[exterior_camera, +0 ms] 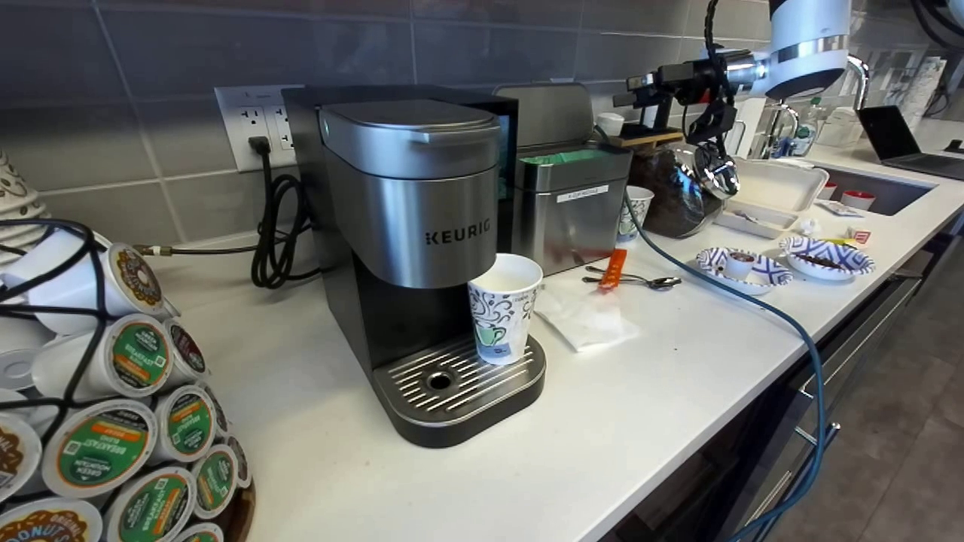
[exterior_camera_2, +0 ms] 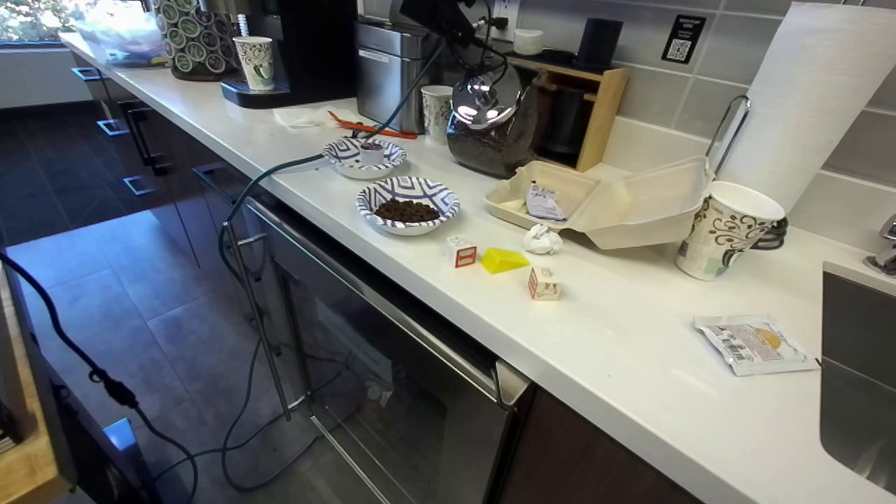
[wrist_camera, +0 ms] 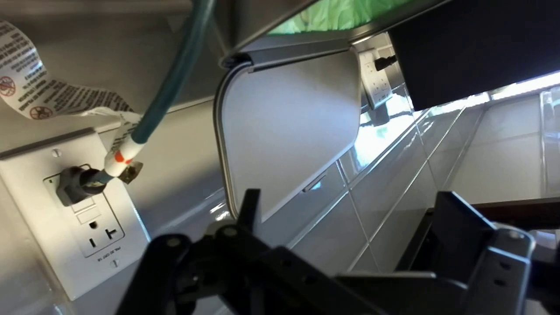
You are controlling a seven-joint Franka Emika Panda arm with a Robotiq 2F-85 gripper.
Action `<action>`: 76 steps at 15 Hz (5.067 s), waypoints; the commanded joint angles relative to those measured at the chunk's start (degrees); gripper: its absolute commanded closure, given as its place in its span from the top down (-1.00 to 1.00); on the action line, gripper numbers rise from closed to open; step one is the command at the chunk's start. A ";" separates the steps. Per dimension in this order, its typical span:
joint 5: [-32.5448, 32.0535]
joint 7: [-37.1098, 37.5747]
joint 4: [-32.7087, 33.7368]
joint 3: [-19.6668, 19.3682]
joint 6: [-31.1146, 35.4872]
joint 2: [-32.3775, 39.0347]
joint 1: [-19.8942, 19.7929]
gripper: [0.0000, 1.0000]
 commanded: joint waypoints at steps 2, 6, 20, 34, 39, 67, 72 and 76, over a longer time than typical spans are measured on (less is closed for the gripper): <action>0.05 2.48 10.67 2.27 1.95 7.35 0.44 1.00; -0.83 3.94 15.33 1.92 2.69 10.47 1.74 1.00; -1.29 6.89 19.35 0.77 9.00 11.80 3.42 1.00; -3.96 10.89 21.33 -0.71 9.92 13.41 4.46 1.00; -7.22 14.70 20.96 -0.44 3.55 13.14 4.28 1.00; -6.81 12.31 -20.96 -4.04 -3.42 -18.71 0.89 1.00; -3.23 6.12 -33.48 -4.62 5.99 -26.96 2.12 1.00; 1.34 -3.97 -44.22 -5.24 10.63 -34.50 2.30 1.00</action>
